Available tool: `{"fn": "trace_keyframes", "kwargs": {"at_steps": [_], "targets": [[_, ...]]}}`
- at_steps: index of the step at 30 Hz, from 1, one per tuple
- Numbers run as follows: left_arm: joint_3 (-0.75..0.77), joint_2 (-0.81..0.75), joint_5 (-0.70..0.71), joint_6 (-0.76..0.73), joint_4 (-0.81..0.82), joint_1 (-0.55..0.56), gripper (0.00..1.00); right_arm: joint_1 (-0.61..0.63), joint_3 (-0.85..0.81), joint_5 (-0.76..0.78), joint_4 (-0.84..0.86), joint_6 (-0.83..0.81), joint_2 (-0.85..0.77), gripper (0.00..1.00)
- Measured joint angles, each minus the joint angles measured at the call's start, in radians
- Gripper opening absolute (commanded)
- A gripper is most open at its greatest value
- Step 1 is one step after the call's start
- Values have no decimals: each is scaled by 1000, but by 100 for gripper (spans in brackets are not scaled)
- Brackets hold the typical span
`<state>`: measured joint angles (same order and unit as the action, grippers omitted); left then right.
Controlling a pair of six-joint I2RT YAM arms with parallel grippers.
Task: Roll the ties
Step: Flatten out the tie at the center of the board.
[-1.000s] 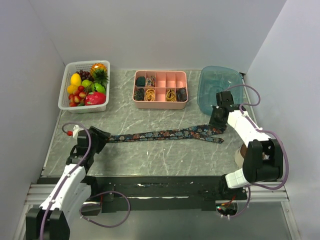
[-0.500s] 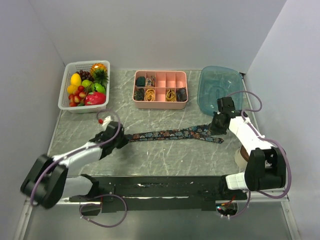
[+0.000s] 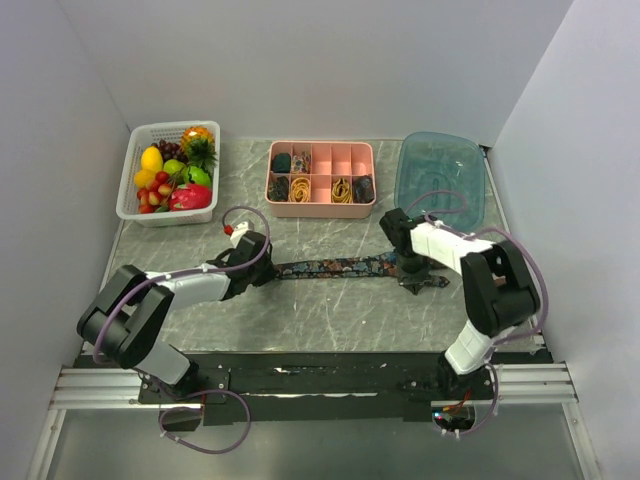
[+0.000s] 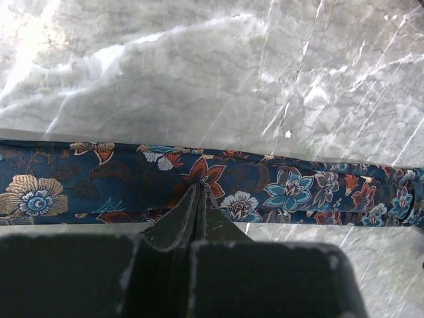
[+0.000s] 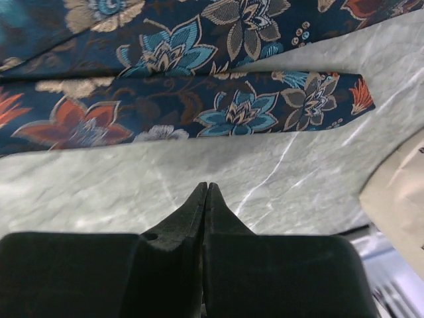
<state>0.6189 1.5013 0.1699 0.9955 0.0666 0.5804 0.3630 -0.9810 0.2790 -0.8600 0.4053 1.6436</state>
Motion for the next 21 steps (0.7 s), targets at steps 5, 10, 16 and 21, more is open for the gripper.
{"fn": "trace_keyframes", "kwargs": {"at_steps": [5,10,16,21], "targets": [[7,8,0,1,0,0,1,17,-53,77,-51,22,85,0],[7,9,1,3,0,0,1,16,-133,160,-85,34,158,0],[7,9,3,5,0,0,1,-6,-195,209,-93,35,232,0],[7,9,3,4,0,0,1,-30,-228,217,-91,31,244,0]]}}
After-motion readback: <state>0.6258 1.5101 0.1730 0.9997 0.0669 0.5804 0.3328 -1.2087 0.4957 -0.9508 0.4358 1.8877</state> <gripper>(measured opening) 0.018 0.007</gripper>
